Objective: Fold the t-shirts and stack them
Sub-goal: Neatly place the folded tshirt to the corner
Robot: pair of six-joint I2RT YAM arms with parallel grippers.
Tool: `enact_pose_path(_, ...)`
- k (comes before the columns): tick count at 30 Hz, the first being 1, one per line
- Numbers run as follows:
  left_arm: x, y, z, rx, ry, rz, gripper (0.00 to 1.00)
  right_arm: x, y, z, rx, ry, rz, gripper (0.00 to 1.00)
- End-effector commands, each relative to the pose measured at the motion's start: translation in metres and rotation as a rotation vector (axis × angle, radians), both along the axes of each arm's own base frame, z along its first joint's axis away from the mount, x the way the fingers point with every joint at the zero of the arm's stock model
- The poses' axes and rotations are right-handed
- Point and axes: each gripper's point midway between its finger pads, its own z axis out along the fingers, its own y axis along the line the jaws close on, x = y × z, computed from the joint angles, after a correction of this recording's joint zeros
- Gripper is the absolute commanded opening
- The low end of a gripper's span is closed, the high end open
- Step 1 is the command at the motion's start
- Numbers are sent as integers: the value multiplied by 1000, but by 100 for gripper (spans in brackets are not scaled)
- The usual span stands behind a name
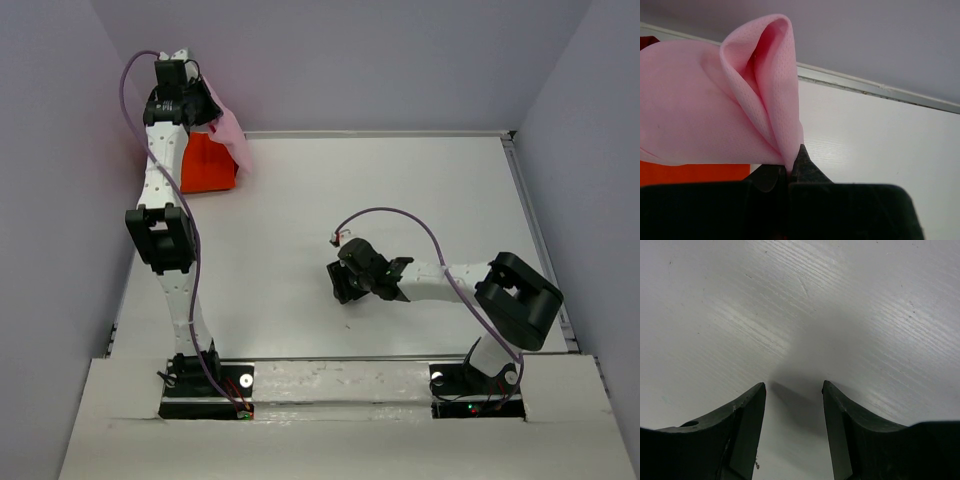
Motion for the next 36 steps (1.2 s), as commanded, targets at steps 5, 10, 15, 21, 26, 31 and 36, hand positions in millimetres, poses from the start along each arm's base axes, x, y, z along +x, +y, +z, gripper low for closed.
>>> enact_pose_path(5,-10,7,49,-6,-105,-3,0,-15,-5,-20,-46,67,12,55)
enact_pose_path(10,-7,46,13,4,-25,59,0,-15,-7,-22,-57,68,14,55)
enact_pose_path(15,-6,73,-17,-36,33,88,0,-16,-6,-23,-57,73,19,55)
enact_pose_path(21,-1,84,-41,-31,74,114,0,-16,-6,-18,-54,65,23,55)
enact_pose_path(26,3,92,-62,-21,120,147,38,-16,-8,-15,-51,59,22,55)
enact_pose_path(31,4,104,-72,8,140,195,75,-16,-8,-17,-57,61,22,55)
enact_pose_path(36,0,123,-70,41,155,265,78,-19,-9,-23,-63,76,23,55)
